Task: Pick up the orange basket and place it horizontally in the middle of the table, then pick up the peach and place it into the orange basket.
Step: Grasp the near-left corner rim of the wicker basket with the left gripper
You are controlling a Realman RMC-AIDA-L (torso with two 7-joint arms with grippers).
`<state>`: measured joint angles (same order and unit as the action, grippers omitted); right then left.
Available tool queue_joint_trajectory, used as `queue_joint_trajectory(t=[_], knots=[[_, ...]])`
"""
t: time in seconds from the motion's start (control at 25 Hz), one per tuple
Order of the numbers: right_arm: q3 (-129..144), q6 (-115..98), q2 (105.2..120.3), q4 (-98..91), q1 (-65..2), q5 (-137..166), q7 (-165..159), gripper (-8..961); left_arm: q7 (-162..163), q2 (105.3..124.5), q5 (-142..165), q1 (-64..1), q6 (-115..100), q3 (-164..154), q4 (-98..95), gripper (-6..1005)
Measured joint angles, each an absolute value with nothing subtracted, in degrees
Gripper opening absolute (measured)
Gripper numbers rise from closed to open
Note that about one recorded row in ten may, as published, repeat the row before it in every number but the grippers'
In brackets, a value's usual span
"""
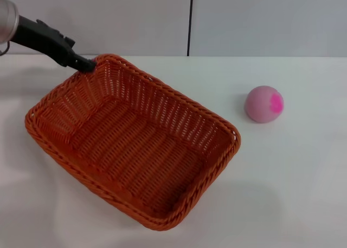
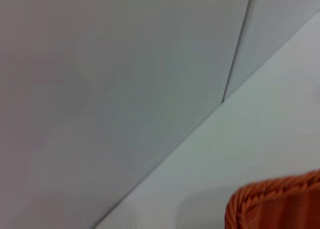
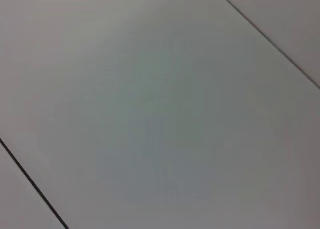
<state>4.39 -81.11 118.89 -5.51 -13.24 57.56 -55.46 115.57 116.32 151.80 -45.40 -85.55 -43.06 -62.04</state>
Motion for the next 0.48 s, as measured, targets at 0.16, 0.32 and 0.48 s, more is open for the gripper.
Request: queue_joint_trajectory(t=[0.16,0.32,0.48], knots=[[4.4,-80.43,118.85,-5.03,-13.73,57.56,-55.34,756,117.36,116.9,154.59,-46.0,-85.0,-46.5,-60.8,815],[4.4,-79.39,118.83,-5.09,-14.21,57.56,-55.34,755,117.48,117.07,154.73,-46.3,-84.46,-47.3,-59.38,814],[4.4,-78.87,118.76,-5.35,-14.39,57.56,-55.34,755,117.56,117.35,155.91,-46.76,-83.68,-47.81,-57.67,812]])
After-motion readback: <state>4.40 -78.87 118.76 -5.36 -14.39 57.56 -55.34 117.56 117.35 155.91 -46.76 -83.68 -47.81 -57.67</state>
